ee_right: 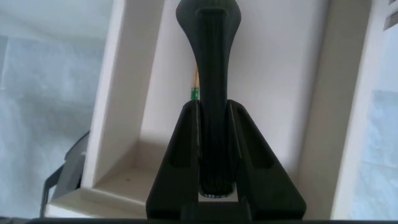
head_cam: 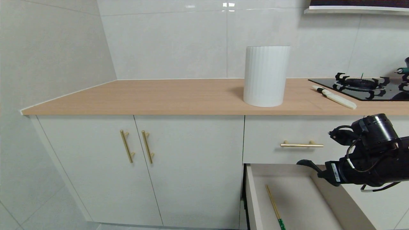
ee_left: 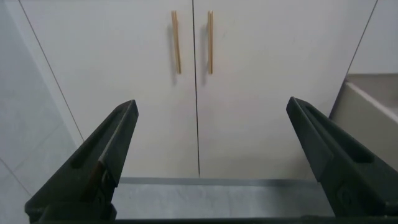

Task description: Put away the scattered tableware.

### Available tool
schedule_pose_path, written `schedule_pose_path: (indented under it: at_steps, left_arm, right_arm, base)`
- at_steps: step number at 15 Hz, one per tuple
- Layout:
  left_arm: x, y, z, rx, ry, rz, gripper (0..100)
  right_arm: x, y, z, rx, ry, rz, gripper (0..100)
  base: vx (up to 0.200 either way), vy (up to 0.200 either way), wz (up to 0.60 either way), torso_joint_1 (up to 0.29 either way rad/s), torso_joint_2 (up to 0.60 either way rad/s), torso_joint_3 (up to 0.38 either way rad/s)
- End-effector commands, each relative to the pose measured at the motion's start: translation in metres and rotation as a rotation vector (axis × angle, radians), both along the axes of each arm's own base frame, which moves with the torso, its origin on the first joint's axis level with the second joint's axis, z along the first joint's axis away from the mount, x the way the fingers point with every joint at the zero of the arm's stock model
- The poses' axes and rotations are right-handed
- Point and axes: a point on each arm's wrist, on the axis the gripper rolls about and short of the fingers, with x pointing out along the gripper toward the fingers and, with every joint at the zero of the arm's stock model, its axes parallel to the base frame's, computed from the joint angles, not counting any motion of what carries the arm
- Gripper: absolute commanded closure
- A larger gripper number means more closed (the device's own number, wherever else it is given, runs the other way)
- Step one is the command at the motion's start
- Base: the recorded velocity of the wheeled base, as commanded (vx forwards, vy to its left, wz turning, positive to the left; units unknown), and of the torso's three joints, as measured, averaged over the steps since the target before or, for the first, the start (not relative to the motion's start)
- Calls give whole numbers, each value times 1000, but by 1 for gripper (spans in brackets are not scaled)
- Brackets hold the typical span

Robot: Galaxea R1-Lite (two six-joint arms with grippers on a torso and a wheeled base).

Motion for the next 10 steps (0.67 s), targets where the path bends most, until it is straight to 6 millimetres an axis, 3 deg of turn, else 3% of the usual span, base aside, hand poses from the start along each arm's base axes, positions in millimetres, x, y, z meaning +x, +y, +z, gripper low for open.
schedule_pose_path:
  at_steps: [1, 6, 10]
  left_arm:
    - [0, 0, 0, 0, 0, 0, 0]
    - [0, 0, 0, 0, 0, 0, 0]
    - [0, 0, 0, 0, 0, 0, 0]
  right_arm:
    - [1, 0, -2, 0, 7, 1, 100]
    - [3, 1, -9, -1, 6, 5, 100]
    - [19, 4, -39, -18, 81, 6, 100]
  base:
    - [0, 0, 0, -71, 388, 266]
    - [0, 0, 0, 4, 30, 5]
    - [0, 0, 0, -62, 102, 73]
